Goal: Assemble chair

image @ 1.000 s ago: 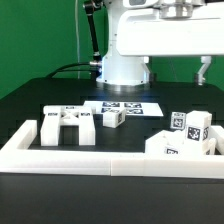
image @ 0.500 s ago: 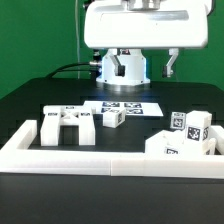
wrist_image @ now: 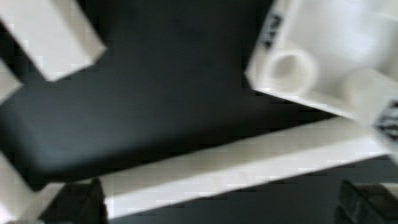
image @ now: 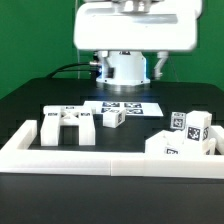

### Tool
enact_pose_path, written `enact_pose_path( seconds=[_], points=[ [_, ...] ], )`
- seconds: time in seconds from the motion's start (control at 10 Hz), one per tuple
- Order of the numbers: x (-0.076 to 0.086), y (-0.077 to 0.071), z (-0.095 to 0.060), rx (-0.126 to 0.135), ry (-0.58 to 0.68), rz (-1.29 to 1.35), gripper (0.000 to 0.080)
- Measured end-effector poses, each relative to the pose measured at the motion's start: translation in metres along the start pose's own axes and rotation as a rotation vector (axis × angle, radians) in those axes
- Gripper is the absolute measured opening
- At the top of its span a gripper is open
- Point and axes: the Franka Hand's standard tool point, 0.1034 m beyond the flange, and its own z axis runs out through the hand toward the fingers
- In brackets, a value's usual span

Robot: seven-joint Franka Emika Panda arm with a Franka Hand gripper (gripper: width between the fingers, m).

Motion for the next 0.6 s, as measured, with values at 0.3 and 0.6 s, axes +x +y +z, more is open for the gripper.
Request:
enact_pose_path(
  seconds=[0.3,0.6],
  points=[
    [-0.015,0.04,0.016,-0.019,-0.036,0.046,0.0649],
    [-0.017,0.041,0.018,-0.018,-0.038,0.044,0.0649]
  ],
)
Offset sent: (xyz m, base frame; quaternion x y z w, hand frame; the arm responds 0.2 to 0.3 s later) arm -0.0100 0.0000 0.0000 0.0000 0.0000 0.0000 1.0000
